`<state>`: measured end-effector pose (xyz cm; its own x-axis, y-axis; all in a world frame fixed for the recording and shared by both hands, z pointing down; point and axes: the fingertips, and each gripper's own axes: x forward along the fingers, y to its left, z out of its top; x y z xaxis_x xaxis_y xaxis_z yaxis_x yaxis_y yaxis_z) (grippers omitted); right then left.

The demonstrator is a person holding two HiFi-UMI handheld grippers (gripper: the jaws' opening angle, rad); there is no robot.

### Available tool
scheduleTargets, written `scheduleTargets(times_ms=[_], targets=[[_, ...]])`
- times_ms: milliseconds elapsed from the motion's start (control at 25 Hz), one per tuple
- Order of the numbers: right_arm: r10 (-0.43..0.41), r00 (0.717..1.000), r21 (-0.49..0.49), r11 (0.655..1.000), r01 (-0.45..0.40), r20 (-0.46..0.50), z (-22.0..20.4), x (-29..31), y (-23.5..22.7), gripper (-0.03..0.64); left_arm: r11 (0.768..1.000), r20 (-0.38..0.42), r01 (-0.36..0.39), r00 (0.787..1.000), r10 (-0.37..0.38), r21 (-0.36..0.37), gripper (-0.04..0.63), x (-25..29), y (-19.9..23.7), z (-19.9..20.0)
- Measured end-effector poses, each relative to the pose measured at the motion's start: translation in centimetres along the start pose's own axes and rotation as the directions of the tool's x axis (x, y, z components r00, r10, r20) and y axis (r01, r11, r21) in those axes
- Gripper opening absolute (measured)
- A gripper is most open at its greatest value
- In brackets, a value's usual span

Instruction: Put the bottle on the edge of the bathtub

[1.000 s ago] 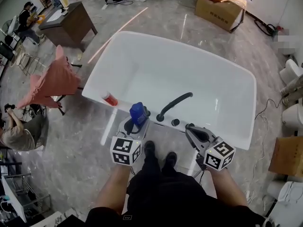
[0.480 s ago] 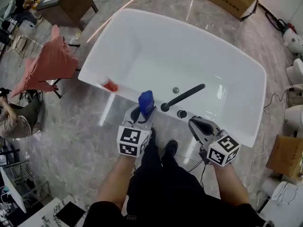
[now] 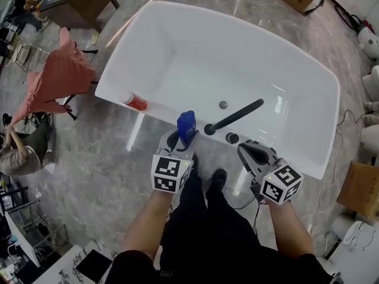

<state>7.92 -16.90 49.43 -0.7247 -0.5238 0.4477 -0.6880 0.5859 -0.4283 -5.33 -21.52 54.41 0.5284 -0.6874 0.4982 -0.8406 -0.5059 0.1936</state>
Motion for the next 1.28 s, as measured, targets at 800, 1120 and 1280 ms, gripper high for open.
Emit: scheduleTargets(times_ms=[800, 1120, 1280], targets=[[-0.018, 0.997, 0.019, 1.000, 0.019, -0.080, -4.3, 2.9, -3.9, 0.012, 1.000, -0.034, 0.016, 0.999, -0.015, 0.027, 0.172, 7.2, 0.2, -6.3], [-0.005, 0.994, 0.012, 1.000, 0.006, -0.110, -6.1, 3.3, -4.6, 0.012, 0.999, -0.012, -0.017, 1.000, 0.018, 0.035, 0.172, 9.1, 0.7, -8.2], [-0.004, 0.991, 0.013, 1.000, 0.006, -0.134, -7.3, 2.9, -5.0, 0.012, 0.998, -0.006, -0.044, 0.999, 0.045, 0.037, 0.172, 10.0, 1.1, -9.3]])
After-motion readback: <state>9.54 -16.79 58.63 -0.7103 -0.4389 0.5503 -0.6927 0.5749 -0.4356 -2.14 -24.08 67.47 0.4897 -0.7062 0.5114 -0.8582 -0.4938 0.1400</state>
